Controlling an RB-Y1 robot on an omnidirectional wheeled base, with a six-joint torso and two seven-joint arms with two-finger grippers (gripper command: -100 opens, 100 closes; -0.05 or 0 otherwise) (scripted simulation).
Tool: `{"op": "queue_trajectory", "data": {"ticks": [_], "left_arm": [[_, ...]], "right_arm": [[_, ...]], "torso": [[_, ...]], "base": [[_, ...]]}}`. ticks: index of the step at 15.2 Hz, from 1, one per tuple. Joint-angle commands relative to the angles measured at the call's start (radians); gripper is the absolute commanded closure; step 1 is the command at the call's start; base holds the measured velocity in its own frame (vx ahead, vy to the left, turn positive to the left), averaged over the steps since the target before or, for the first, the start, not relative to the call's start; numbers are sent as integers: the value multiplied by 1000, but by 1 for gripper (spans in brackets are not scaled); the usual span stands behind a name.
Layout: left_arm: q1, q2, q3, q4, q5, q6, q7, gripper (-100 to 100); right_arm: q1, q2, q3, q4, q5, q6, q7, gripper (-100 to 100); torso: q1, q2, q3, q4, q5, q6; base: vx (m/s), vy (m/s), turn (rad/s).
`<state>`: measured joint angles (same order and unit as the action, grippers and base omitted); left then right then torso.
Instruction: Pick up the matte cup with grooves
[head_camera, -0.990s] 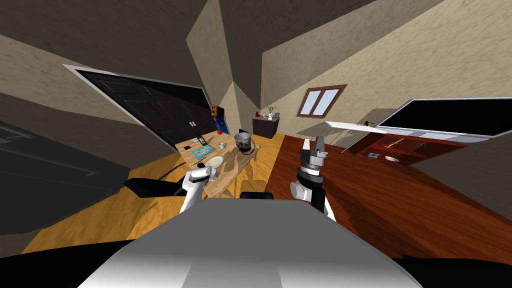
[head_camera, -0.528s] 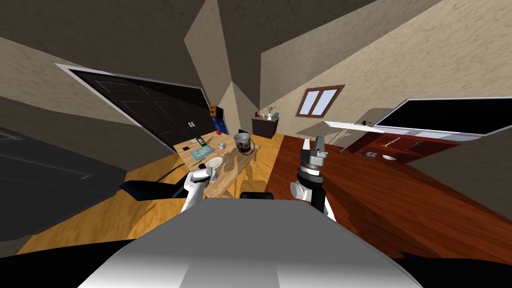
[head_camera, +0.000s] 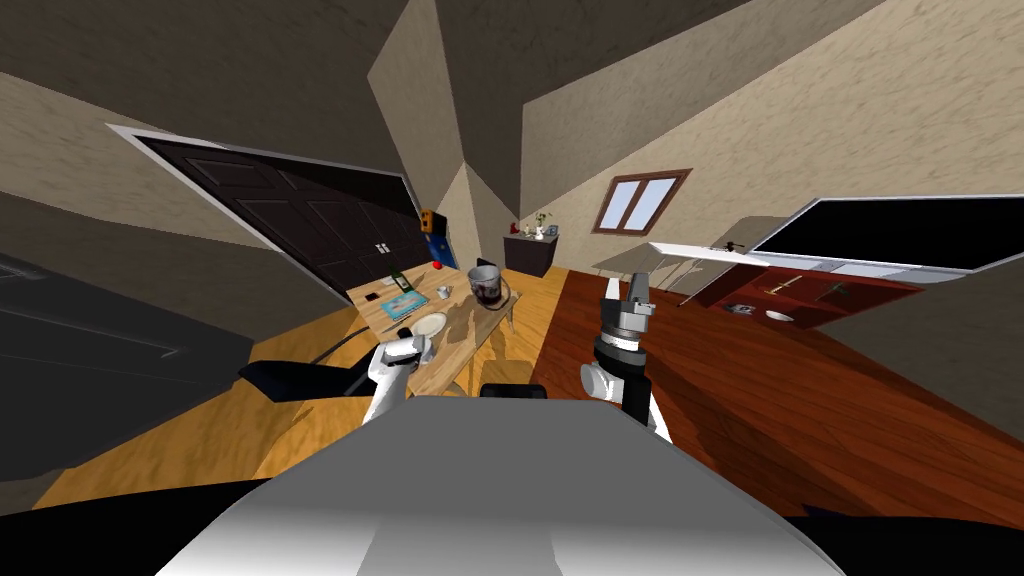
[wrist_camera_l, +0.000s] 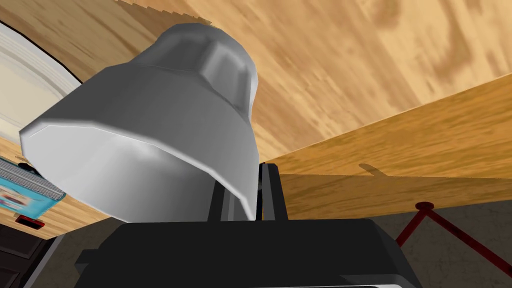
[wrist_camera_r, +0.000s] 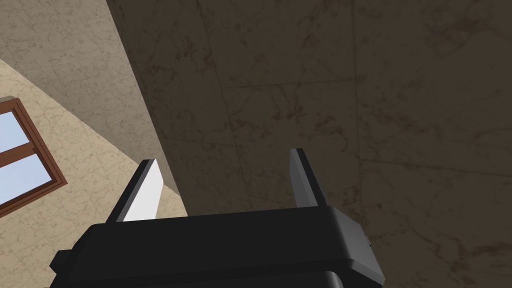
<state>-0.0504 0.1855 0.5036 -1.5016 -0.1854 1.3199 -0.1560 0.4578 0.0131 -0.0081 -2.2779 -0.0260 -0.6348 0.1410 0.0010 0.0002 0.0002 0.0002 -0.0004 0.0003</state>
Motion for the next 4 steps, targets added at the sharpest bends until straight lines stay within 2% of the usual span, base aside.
{"op": "queue_trajectory", "data": {"ticks": [1, 3, 4], "left_arm": [[-4, -1, 5, -34, -3, 36, -9, 100], [-5, -1, 8, -50, -3, 52, -13, 100], [-6, 0, 6, -35, -3, 36, -10, 100]], "right_arm": [[0, 0, 0, 0, 0, 0, 0, 0], [0, 0, 0, 0, 0, 0, 0, 0], [0, 0, 0, 0, 0, 0, 0, 0]], "torso": [[0, 0, 0, 0, 0, 0], [-2, 1, 1, 0, 0, 0], [-2, 2, 1, 0, 0, 0]], "base": [[-24, -24, -48], [-26, -31, -32], [-16, -19, -10]]}}
